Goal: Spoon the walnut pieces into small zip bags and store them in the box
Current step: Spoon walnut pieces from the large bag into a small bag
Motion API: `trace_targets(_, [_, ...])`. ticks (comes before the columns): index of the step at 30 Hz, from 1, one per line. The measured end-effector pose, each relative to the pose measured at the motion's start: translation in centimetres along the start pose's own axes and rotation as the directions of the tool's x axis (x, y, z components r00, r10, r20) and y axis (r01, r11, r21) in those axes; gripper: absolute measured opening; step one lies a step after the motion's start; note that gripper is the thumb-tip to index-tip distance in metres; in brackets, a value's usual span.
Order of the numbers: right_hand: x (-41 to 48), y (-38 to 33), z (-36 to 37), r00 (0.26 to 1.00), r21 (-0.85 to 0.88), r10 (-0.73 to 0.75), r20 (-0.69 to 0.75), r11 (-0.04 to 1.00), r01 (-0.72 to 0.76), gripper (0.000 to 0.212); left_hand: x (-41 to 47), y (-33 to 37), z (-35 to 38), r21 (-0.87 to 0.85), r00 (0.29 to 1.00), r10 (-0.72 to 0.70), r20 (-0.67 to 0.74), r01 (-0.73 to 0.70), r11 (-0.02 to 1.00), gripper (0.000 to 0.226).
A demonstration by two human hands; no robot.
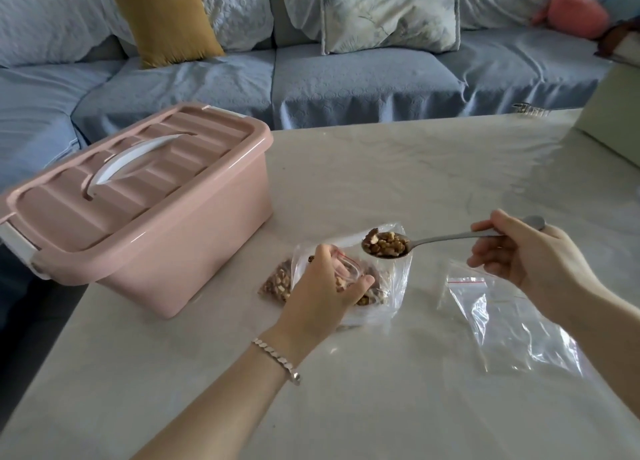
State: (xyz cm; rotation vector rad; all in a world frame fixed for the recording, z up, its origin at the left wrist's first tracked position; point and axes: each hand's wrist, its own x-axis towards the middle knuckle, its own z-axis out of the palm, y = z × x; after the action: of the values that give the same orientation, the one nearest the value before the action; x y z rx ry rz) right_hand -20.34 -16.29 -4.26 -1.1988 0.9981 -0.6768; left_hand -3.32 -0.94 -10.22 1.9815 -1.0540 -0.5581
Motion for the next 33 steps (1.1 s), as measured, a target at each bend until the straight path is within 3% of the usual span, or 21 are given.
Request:
trace_targets(5, [0.1,-1.1,1.9,0.992,-0.159,0.021,0.122,0.987,-0.002,0.028,0.1,0.1,0.0,0.094,0.999,0.018,0.050,-0.023,0.995,0.044])
trace_targets(10, [-0.6,-2.7,4.5,0.970,-0.334,-0.092,0.223,0.928,0.165,0.029,-0.2,0.4,0.0,0.127,0.996,0.034,0.077,-0.043,0.991,0.051])
trace_targets(12, [-1.6,-3.2,5.6,0.933,-0.455,-0.208,0.294,0.828,0.327,0.030,-0.4,0.4,0.0,0.096,0.997,0.025,0.074,-0.032,0.995,0.049])
trace_targets(14, [-3.0,-3.7,6.4,0.864,-0.573,-0.329,0.381,0.649,0.500,0.030,-0.4,0.0,0.2,0.029,0.999,0.016,0.050,-0.018,0.999,0.045])
trace_targets(17, [-4.9,-4.5,6.5,0.774,-0.614,-0.448,0.447,0.476,0.630,0.031,-0.5,-0.7,0.4,-0.071,0.999,0.015,-0.035,-0.017,0.997,0.035])
trace_targets(20, [-5.3,-5.0,5.9,0.753,-0.551,-0.505,0.421,0.517,0.655,0.028,-0.5,-1.2,0.4,-0.091,0.995,0.032,-0.090,-0.040,0.995,0.037])
trace_targets(26, [-4.8,-3.2,6.5,0.797,-0.536,-0.369,0.478,0.596,0.598,0.026,-1.2,-0.5,0.0,-0.027,0.982,0.170,-0.080,-0.173,0.985,0.041])
trace_targets(28, [-4.7,-3.3,6.4,0.795,-0.492,-0.384,0.469,0.634,0.597,0.026,-1.4,-0.3,-0.4,-0.014,0.974,0.200,-0.102,-0.203,0.979,0.041])
trace_targets(33, [-3.5,-3.2,4.3,0.851,-0.217,-0.480,0.214,0.826,0.521,0.027,-2.2,-2.6,-1.7,-0.103,0.960,0.125,-0.251,-0.155,0.983,0.051])
